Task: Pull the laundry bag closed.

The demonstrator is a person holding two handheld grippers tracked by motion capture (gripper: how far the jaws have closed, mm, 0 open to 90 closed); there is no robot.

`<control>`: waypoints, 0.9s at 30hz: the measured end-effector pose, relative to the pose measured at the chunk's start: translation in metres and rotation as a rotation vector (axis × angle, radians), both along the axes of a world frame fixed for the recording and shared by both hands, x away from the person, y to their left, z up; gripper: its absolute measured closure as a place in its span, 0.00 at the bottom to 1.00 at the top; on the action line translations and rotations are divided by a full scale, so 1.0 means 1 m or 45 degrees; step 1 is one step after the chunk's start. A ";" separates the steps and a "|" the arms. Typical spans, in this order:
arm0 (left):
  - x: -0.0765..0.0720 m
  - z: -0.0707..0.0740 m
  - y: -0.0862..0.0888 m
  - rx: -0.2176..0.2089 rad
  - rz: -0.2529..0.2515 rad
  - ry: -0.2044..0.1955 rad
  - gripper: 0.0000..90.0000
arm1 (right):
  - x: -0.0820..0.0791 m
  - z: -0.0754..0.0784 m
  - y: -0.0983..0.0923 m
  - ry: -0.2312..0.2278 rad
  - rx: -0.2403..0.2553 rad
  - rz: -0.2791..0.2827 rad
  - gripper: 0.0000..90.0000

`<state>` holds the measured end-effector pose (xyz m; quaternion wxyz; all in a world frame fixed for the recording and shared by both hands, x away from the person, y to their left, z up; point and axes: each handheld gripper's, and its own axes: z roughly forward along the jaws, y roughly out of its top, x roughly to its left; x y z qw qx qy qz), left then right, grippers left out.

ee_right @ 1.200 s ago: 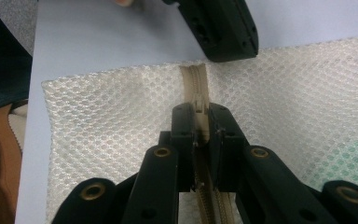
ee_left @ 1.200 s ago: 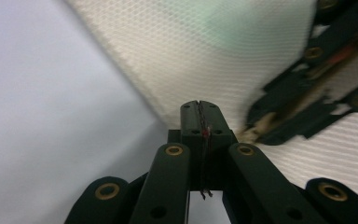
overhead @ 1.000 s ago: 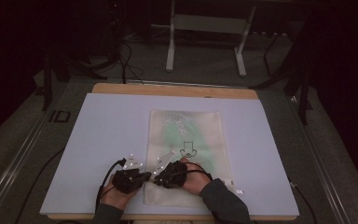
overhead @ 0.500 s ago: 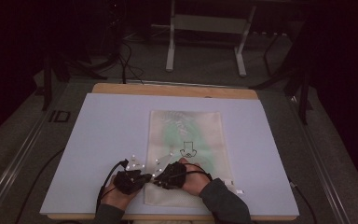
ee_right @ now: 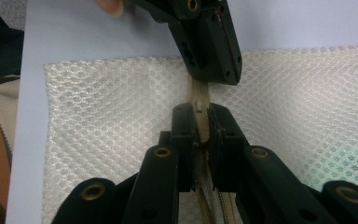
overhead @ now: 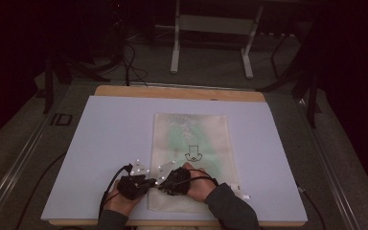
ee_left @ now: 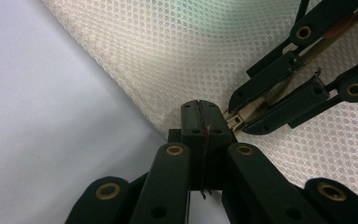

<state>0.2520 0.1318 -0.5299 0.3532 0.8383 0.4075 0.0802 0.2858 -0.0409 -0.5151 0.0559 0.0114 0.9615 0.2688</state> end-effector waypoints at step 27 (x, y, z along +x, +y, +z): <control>0.000 0.000 0.000 -0.003 0.004 0.004 0.99 | -0.002 0.004 -0.017 -0.015 -0.061 0.009 0.91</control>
